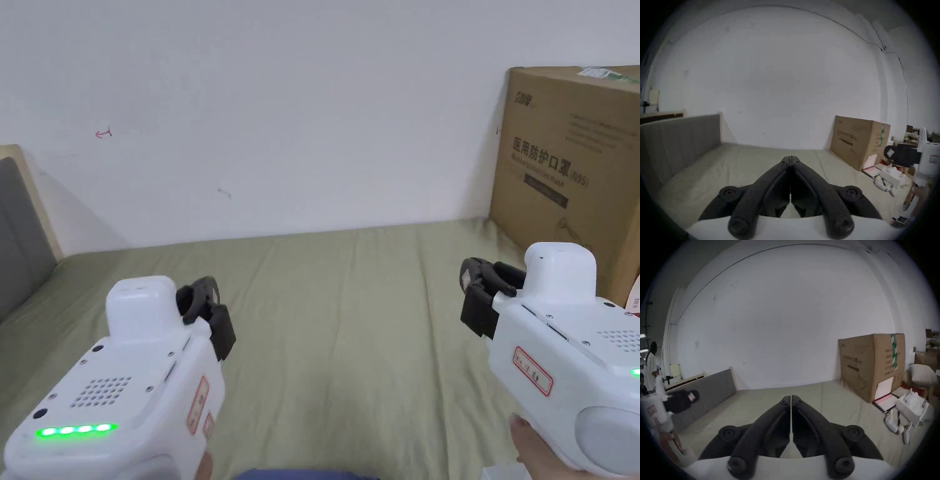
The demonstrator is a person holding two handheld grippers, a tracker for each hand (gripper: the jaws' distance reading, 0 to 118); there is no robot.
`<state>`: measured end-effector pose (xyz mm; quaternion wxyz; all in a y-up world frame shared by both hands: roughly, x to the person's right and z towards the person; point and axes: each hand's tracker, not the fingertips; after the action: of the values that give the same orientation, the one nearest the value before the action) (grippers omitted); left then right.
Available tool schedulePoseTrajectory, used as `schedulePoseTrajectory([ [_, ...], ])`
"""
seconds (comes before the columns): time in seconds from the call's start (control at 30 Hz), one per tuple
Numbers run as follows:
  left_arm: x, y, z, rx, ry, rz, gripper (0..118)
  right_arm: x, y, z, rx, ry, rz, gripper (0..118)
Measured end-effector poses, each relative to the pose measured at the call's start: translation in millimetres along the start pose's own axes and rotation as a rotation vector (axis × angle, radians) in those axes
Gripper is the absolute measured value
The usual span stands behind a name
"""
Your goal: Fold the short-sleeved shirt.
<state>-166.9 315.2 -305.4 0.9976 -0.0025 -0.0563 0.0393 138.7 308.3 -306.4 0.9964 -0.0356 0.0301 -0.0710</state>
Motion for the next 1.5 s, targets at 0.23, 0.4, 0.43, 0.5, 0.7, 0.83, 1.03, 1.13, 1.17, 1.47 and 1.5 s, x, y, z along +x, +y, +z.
schedulePoseTrajectory([
  [0.23,2.3,-23.5,-0.6,-0.062,0.039,0.003,0,10.1,-21.3,1.3,-0.072,-0.060,-0.043,1],
  [0.4,-2.2,-27.0,-6.5,-0.081,0.045,0.037,0,11.3,-18.2,6.3,-0.063,-0.054,-0.004,1],
  [0.43,-2.6,-27.5,-6.4,-0.075,0.047,0.044,0,10.4,-16.6,7.4,-0.057,-0.044,-0.015,1],
  [0.5,-4.5,-27.9,-5.1,-0.072,0.046,0.054,0,8.6,-15.2,7.6,-0.054,-0.023,-0.033,1],
  [0.7,-46.8,-40.6,2.9,-0.246,-0.107,0.162,0,-1.4,-69.8,-38.0,-0.554,0.280,-0.302,1],
  [0.83,-89.0,-66.3,9.4,-0.395,-0.100,0.297,0,-25.7,-153.8,-70.5,-0.943,0.323,-0.344,1],
  [1.03,-147.1,-114.8,2.9,-0.645,-0.097,0.506,0,-37.1,-230.6,-91.5,-1.159,0.270,-0.229,1],
  [1.13,-165.6,-143.6,-10.3,-0.773,-0.124,0.565,0,-21.8,-241.0,-88.2,-1.150,0.306,-0.285,1],
  [1.17,-171.6,-154.7,-17.7,-0.819,-0.157,0.581,1,-17.9,-238.7,-86.5,-1.137,0.315,-0.296,1],
  [1.47,-209.4,-263.7,-73.5,-1.105,-0.468,0.944,103,-19.8,-238.5,-86.3,-1.156,0.327,-0.233,1],
  [1.5,-212.0,-271.7,-76.8,-1.087,-0.514,1.013,104,-19.6,-238.4,-86.2,-1.157,0.327,-0.235,1],
])
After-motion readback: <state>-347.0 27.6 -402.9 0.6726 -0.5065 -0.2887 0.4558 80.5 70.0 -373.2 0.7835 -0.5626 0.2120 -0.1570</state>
